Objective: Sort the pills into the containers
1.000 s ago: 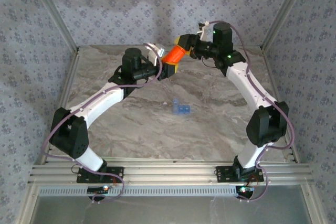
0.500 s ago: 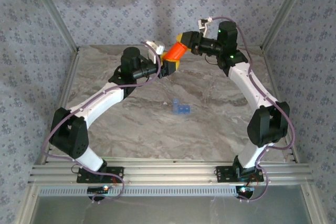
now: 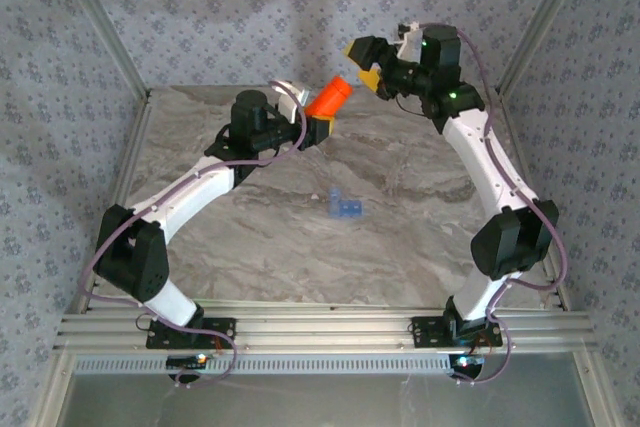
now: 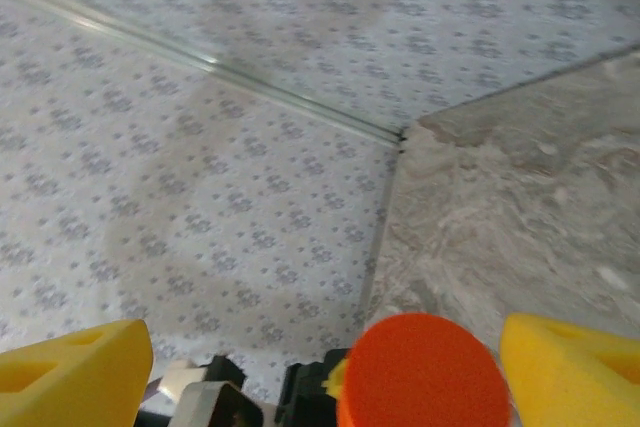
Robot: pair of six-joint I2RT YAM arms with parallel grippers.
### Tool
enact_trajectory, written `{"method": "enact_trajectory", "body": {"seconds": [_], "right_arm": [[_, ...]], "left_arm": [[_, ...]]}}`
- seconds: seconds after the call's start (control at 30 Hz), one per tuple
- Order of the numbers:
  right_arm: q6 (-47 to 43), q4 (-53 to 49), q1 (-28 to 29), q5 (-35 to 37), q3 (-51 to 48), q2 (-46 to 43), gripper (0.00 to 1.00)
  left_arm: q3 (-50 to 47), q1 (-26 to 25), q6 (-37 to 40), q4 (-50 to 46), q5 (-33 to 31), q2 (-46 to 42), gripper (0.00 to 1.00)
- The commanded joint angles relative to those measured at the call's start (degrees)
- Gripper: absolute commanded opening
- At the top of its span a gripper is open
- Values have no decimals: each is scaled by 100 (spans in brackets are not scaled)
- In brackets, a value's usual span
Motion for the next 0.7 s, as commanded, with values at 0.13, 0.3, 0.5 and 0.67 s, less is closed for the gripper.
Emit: {"method": "enact_trajectory", "body": {"seconds": [0.13, 0.3, 0.5, 0.67], "right_arm": [[309, -899, 113, 381, 47, 235, 92], [324, -846, 308, 370, 128, 351, 92], [369, -836, 420, 336, 252, 476, 87], [380, -819, 446, 316, 312, 533, 80]], "left_arm": [[15, 14, 444, -131, -192, -10, 0], [16, 12, 453, -144, -166, 7, 0], [15, 6, 458, -167, -157, -1, 0], [15, 0, 456, -158, -153, -10, 0]]}}
